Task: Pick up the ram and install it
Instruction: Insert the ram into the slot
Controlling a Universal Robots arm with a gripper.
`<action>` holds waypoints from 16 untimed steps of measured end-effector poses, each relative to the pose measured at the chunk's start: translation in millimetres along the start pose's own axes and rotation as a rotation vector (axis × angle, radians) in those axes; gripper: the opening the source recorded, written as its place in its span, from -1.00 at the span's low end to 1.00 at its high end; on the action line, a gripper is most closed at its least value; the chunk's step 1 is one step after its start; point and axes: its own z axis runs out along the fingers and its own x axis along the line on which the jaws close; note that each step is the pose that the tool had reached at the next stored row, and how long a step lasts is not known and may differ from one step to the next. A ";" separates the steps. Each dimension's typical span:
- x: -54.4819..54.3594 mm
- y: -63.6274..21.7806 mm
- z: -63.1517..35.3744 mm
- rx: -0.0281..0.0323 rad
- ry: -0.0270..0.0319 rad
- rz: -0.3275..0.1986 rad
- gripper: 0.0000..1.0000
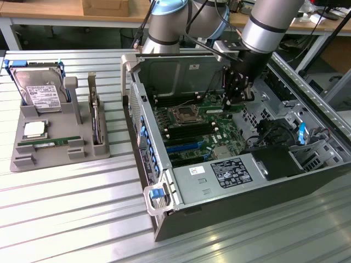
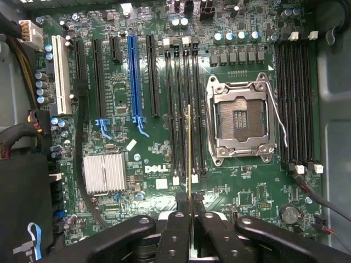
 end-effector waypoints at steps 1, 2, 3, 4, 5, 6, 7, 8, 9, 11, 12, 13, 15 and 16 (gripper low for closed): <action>0.0 0.1 1.4 0.0000 0.0000 0.000 -0.74; 0.0 0.2 3.1 -0.0001 0.0000 0.000 -0.74; -0.1 0.3 5.0 0.0000 0.0000 0.000 -0.74; -0.1 0.3 6.6 0.0000 0.0000 0.000 -0.74; -0.1 0.3 8.1 0.0000 -0.0001 0.000 -0.74; -0.1 0.4 9.2 -0.0001 0.0000 0.000 -0.74; -0.1 0.6 10.9 -0.0001 0.0000 0.000 -0.74; -0.1 1.2 12.3 0.0000 0.0000 0.000 -0.74; -0.1 1.9 13.4 -0.0001 0.0000 0.000 -0.74; 0.0 3.1 15.5 -0.0001 -0.0001 0.000 -0.74; 0.0 3.5 16.3 -0.0001 -0.0001 0.000 -0.74; 0.0 3.9 17.1 0.0000 0.0000 0.000 -0.74; 0.1 4.8 18.5 -0.0001 0.0000 0.000 -0.74; 0.1 5.7 20.0 -0.0001 0.0000 0.000 -0.74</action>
